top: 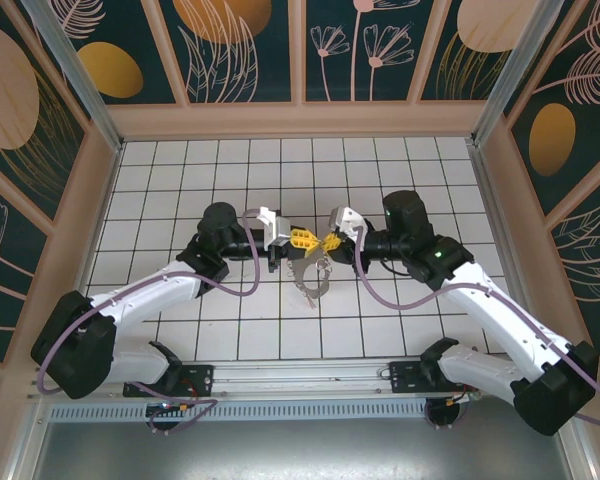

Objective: Put the keys on the keyring

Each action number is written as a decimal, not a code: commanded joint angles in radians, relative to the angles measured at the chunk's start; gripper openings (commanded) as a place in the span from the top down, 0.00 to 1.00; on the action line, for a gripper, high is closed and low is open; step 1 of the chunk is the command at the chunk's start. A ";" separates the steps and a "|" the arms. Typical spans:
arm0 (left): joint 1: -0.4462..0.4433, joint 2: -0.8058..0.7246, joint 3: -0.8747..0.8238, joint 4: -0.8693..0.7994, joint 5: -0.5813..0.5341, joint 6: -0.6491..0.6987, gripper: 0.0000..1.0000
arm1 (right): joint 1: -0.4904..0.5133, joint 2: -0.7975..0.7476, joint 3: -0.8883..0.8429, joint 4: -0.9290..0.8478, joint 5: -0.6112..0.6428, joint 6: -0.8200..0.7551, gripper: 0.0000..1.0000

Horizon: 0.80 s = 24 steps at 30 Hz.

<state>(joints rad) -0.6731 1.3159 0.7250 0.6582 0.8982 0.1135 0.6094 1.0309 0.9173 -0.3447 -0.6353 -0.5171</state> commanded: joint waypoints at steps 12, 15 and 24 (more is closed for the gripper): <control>-0.013 -0.044 -0.012 0.032 0.098 0.004 1.00 | 0.001 -0.048 -0.029 0.032 -0.033 -0.042 0.73; -0.014 -0.043 -0.007 0.030 0.111 0.014 1.00 | 0.001 -0.054 -0.042 0.041 -0.037 -0.035 0.74; -0.013 -0.027 -0.009 0.073 0.128 0.008 1.00 | 0.001 -0.045 -0.049 0.068 -0.097 -0.012 1.00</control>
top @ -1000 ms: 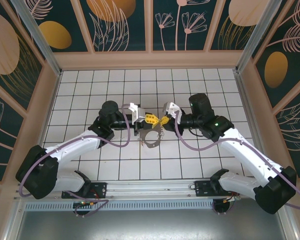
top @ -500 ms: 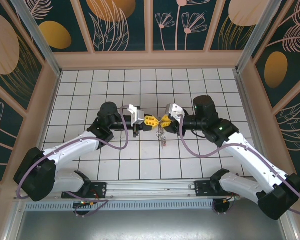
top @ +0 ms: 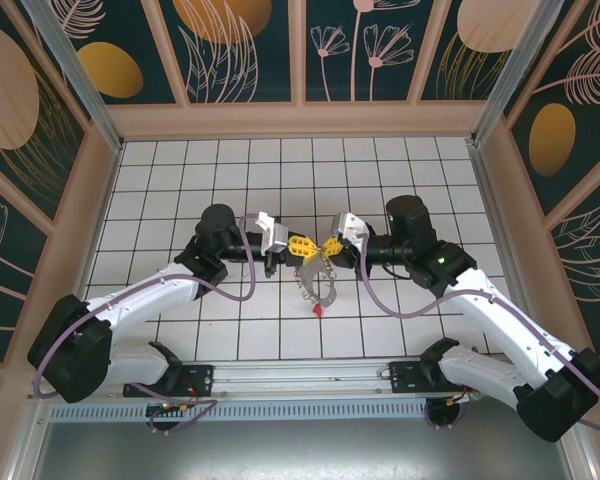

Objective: Put the keys on the keyring

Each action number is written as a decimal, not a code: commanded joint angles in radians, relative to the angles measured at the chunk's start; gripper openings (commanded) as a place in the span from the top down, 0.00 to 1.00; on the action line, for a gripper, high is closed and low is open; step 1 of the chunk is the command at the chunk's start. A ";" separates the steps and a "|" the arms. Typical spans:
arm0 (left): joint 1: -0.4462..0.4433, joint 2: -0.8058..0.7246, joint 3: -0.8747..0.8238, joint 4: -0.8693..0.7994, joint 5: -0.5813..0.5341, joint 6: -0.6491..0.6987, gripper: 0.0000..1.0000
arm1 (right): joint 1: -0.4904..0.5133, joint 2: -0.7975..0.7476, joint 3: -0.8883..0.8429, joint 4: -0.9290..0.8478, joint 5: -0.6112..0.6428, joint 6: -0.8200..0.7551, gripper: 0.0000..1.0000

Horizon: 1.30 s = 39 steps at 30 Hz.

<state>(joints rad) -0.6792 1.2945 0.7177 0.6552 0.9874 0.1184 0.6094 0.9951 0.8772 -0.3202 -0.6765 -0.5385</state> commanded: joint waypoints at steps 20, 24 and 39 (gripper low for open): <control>-0.025 -0.003 0.057 -0.274 -0.017 0.321 1.00 | 0.011 -0.057 0.050 0.032 0.020 -0.023 1.00; -0.026 -0.027 0.056 -0.298 -0.060 0.350 1.00 | 0.012 -0.073 0.050 0.005 0.026 -0.043 1.00; -0.025 -0.091 0.027 -0.310 -0.152 0.375 1.00 | 0.013 -0.075 0.050 -0.023 0.019 -0.067 1.00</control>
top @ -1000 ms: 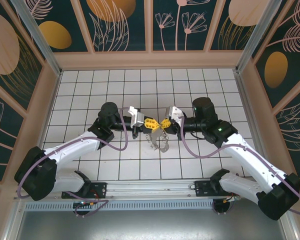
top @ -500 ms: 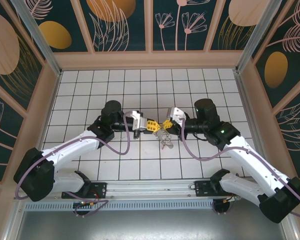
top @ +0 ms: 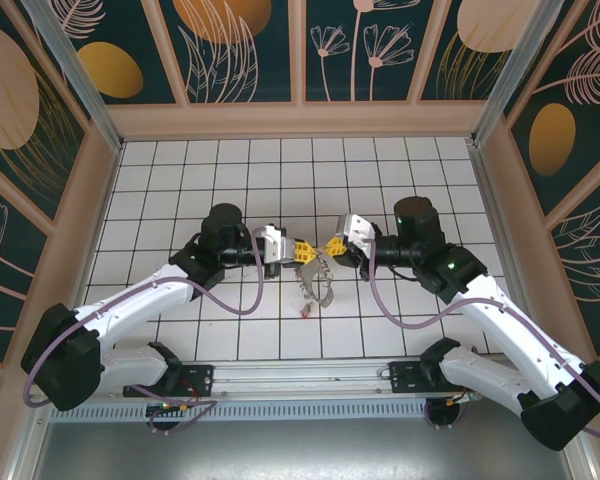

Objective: Put the keys on the keyring

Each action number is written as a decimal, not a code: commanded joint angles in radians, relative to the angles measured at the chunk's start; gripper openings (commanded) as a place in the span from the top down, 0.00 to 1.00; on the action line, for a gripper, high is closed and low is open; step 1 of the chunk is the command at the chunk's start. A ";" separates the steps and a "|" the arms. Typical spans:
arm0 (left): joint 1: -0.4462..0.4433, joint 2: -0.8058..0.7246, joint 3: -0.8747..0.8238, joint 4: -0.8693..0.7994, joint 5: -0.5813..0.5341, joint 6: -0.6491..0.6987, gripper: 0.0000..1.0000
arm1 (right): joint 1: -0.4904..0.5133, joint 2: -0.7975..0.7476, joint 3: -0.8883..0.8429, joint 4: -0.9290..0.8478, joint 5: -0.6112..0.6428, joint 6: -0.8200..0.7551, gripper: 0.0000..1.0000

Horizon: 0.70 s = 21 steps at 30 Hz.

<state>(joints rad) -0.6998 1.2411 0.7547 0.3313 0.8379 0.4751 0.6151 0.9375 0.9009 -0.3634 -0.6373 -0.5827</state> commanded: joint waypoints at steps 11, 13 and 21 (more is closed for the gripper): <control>-0.005 -0.034 0.004 -0.012 -0.009 0.023 1.00 | 0.007 -0.056 -0.001 0.050 0.029 -0.025 1.00; -0.006 -0.031 0.006 -0.015 -0.006 0.025 1.00 | 0.008 -0.065 0.002 0.053 0.049 -0.035 1.00; -0.006 -0.037 0.005 0.061 0.017 -0.033 1.00 | 0.007 -0.034 -0.014 0.014 0.042 -0.053 0.88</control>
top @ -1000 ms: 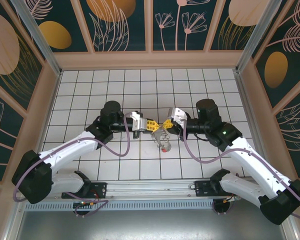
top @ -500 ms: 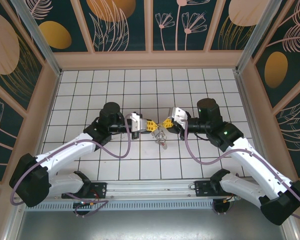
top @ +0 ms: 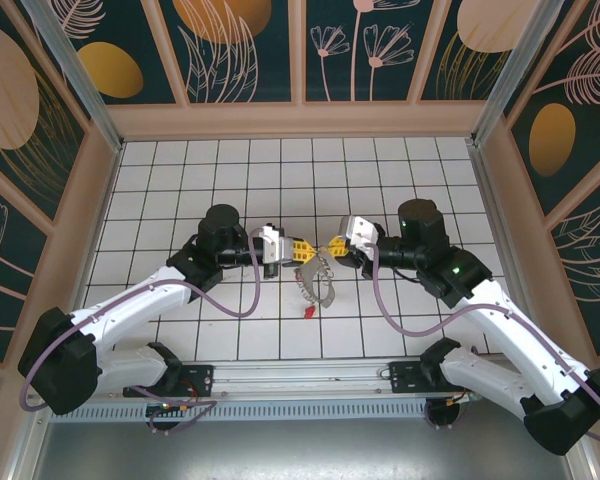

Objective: Put the keys on the keyring

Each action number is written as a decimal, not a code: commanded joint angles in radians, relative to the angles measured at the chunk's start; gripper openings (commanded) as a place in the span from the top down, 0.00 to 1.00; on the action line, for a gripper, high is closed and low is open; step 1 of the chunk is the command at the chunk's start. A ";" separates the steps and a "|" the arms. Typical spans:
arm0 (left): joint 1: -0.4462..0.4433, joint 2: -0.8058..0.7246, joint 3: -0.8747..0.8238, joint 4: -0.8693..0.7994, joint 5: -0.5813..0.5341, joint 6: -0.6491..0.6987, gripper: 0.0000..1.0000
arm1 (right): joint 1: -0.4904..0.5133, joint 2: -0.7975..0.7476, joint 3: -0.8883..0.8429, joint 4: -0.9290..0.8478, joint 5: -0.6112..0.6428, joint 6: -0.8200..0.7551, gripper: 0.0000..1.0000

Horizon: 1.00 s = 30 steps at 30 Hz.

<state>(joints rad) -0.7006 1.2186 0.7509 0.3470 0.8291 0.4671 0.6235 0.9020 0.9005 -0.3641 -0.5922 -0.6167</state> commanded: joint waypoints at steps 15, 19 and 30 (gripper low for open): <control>-0.004 0.019 0.059 -0.041 0.028 -0.032 1.00 | 0.000 -0.038 -0.032 0.069 0.037 -0.043 1.00; -0.004 0.034 0.065 -0.033 -0.001 -0.079 0.98 | 0.010 -0.038 -0.010 0.066 0.051 -0.075 1.00; -0.003 0.021 0.056 0.030 -0.029 -0.208 0.64 | 0.112 0.030 0.085 -0.011 0.199 -0.207 1.00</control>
<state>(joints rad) -0.7006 1.2705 0.8024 0.3180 0.8154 0.3138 0.7002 0.9161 0.9283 -0.3622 -0.4625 -0.7494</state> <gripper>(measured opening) 0.342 0.051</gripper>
